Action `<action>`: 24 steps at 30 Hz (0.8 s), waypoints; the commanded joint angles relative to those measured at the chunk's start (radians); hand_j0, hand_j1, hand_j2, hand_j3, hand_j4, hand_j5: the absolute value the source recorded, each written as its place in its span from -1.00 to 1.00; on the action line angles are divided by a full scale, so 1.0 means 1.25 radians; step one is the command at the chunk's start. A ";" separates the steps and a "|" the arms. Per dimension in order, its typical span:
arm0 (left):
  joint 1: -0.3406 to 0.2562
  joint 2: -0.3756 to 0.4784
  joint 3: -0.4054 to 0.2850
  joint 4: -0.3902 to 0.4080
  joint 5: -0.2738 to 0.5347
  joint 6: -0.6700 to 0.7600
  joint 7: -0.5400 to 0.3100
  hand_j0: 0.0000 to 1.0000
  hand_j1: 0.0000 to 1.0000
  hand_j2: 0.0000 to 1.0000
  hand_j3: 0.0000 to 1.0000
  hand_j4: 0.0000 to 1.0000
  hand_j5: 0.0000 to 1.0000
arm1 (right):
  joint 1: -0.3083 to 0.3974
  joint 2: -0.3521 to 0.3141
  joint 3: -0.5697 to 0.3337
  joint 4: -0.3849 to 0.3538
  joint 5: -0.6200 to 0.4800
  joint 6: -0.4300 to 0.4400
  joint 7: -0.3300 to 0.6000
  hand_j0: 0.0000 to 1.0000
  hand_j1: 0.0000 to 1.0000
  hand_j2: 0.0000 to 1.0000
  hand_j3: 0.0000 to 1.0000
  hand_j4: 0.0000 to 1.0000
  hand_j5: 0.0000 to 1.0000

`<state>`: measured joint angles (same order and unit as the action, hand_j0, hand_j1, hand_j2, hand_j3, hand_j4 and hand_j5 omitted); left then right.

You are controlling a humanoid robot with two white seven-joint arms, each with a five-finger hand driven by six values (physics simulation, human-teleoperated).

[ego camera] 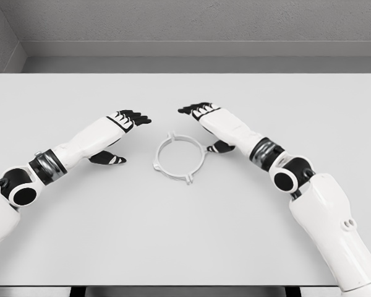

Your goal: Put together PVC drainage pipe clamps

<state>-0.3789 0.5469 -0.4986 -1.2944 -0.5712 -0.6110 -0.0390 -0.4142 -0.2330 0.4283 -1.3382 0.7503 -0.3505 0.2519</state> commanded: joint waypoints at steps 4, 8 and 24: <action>0.000 0.001 0.000 0.000 0.005 0.000 0.001 1.00 1.00 1.00 1.00 1.00 1.00 | 0.000 0.000 0.007 -0.015 -0.004 0.012 0.000 1.00 1.00 1.00 1.00 1.00 1.00; -0.001 0.001 0.000 0.000 0.005 0.000 0.001 1.00 1.00 1.00 1.00 1.00 1.00 | 0.000 0.000 0.007 -0.015 -0.004 0.013 0.000 1.00 1.00 1.00 1.00 1.00 1.00; -0.006 0.004 0.000 0.003 0.007 0.000 0.001 1.00 1.00 1.00 1.00 1.00 1.00 | -0.018 -0.006 0.001 -0.004 -0.006 0.013 0.000 1.00 1.00 1.00 1.00 1.00 1.00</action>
<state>-0.3866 0.5513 -0.4990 -1.2898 -0.5697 -0.6110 -0.0390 -0.4372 -0.2407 0.4274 -1.3451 0.7466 -0.3351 0.2521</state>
